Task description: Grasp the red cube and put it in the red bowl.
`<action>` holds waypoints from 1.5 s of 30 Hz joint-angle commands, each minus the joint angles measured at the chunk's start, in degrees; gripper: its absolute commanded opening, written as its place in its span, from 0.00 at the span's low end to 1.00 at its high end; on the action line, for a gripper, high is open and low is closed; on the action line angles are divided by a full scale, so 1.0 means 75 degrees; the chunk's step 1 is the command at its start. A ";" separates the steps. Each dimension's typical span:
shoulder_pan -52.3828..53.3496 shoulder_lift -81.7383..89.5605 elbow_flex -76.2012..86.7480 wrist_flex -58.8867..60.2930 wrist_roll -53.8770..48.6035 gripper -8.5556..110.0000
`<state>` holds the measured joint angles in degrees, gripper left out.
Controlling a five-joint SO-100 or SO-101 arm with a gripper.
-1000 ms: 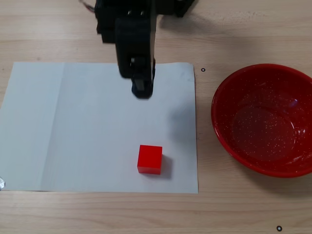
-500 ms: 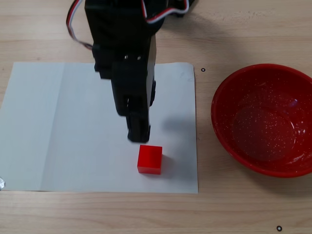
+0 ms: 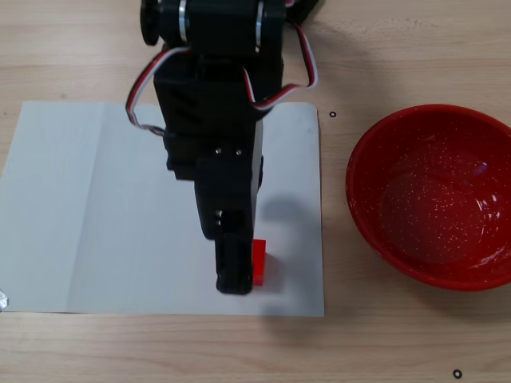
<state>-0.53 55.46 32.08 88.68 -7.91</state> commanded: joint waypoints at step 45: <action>-0.0047 -0.1887 -0.3375 0.0281 0.0047 0.37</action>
<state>0.00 37.62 13.27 90.26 -7.12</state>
